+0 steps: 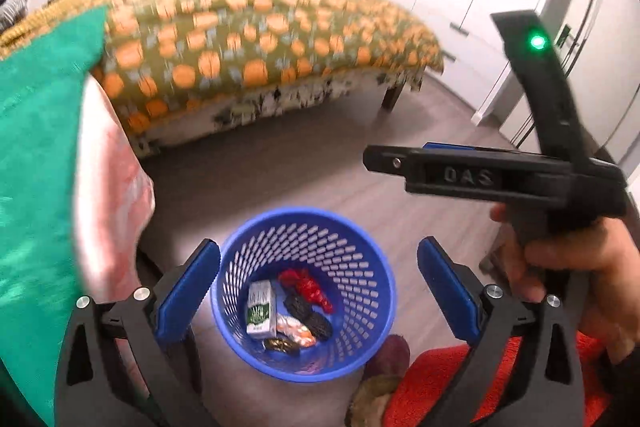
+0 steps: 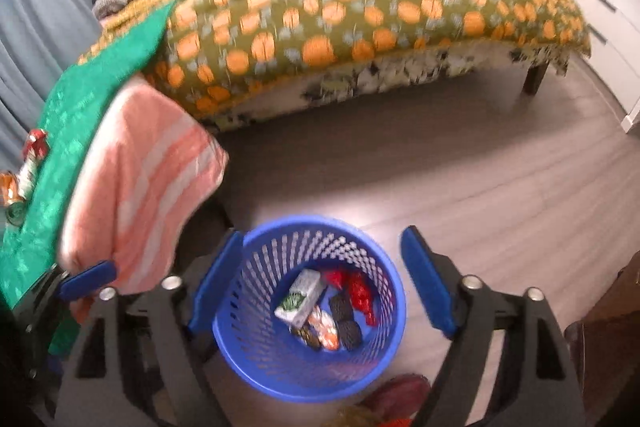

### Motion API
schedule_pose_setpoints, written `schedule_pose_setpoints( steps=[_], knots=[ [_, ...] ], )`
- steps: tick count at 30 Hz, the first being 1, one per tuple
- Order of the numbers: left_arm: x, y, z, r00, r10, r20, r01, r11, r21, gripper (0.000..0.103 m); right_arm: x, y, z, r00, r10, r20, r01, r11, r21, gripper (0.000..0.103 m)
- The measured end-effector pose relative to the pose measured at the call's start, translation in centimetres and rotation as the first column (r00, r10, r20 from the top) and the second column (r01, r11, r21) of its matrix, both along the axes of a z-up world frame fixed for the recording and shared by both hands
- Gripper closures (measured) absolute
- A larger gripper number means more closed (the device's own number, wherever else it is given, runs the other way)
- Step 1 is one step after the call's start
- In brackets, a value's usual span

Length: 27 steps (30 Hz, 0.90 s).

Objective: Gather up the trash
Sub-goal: 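Move both tools back over the cloth toward the remaining trash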

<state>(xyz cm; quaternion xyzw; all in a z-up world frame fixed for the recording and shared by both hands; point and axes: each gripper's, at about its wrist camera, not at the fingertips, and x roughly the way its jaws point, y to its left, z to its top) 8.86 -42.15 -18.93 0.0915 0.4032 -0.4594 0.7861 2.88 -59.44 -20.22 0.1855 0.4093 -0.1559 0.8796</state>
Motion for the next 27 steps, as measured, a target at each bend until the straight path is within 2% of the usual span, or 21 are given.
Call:
schedule_pose_setpoints(
  steps=[3, 8, 12, 16, 18, 21, 27],
  knots=[
    [-0.9, 2.3, 2.0, 1.000, 0.019, -0.008, -0.019, 0.999, -0.027, 0.005, -1.1, 1.5, 2.9, 0.997, -0.004, 0.083, 0.010, 0.997, -0.076, 0.016],
    [-2.3, 7.2, 4.1, 0.999, 0.015, -0.032, -0.017, 0.998, -0.065, 0.005, -1.4, 4.8, 5.9, 0.985, 0.004, 0.175, 0.026, 0.985, -0.172, 0.010],
    [-2.0, 12.5, 4.9, 0.995, 0.097, -0.010, -0.097, 0.994, -0.049, 0.005, -0.7, 8.2, 6.8, 0.979, 0.050, 0.200, -0.013, 0.983, -0.183, 0.009],
    [-1.1, 18.9, 5.2, 0.977, 0.206, 0.051, -0.207, 0.978, 0.002, 0.005, 0.3, 13.8, 6.4, 0.972, 0.139, 0.189, -0.106, 0.979, -0.177, 0.009],
    [-0.2, 22.2, 5.2, 0.959, 0.271, 0.076, -0.275, 0.961, 0.033, 0.005, 1.2, 17.7, 6.0, 0.962, 0.214, 0.170, -0.184, 0.966, -0.179, 0.009],
    [1.8, 27.3, 4.9, 0.922, 0.376, 0.095, -0.383, 0.921, 0.071, 0.005, 2.2, 23.4, 5.5, 0.935, 0.322, 0.146, -0.293, 0.937, -0.192, 0.009],
    [8.1, 35.3, 4.3, 0.796, 0.581, 0.171, -0.604, 0.784, 0.144, 0.006, 4.5, 33.0, 3.8, 0.860, 0.503, 0.087, -0.478, 0.853, -0.208, 0.009]
  ],
)
